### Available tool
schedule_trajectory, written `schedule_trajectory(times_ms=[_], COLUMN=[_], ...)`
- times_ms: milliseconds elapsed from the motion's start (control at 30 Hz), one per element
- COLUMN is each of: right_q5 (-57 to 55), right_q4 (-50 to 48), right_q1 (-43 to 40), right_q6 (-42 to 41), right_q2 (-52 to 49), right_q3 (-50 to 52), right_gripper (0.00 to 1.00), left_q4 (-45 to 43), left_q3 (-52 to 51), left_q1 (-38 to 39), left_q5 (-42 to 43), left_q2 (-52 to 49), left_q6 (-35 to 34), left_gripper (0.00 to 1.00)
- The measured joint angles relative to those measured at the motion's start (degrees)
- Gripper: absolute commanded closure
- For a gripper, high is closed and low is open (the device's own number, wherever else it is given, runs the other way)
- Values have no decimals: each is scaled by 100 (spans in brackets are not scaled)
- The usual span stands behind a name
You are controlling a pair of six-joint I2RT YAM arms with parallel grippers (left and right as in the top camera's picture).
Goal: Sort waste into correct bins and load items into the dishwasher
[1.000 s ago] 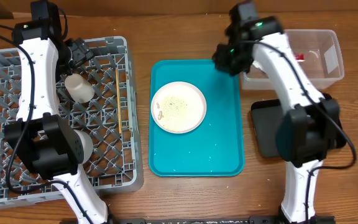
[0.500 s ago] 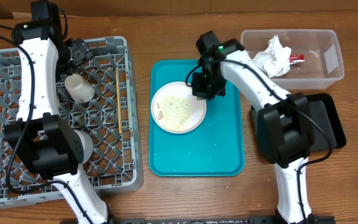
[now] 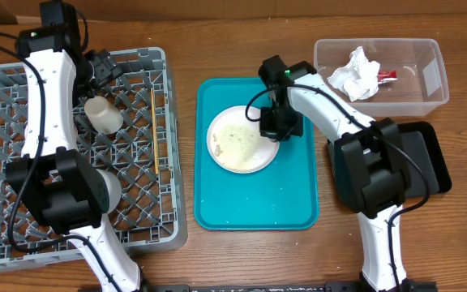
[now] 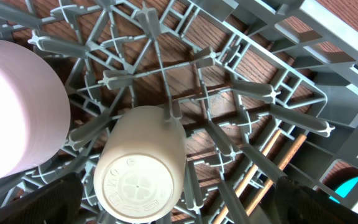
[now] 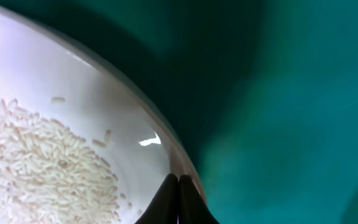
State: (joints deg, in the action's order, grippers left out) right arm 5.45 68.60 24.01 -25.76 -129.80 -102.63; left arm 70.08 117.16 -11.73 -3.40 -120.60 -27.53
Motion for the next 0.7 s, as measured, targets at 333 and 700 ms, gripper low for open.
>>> schedule_trajectory(times_ms=[333, 700], right_q5=[-946, -286], right_q4=[485, 887], right_q1=[-280, -59], right_q6=[-269, 514], right_q2=[-2, -2], right_q3=[-173, -1775], right_gripper=[96, 16], left_q4=[-2, -2], left_q3=[0, 0], left_q1=[0, 0], left_q5=[2, 2], left_q2=[0, 0], left_q6=[0, 0], left_gripper=[0, 0])
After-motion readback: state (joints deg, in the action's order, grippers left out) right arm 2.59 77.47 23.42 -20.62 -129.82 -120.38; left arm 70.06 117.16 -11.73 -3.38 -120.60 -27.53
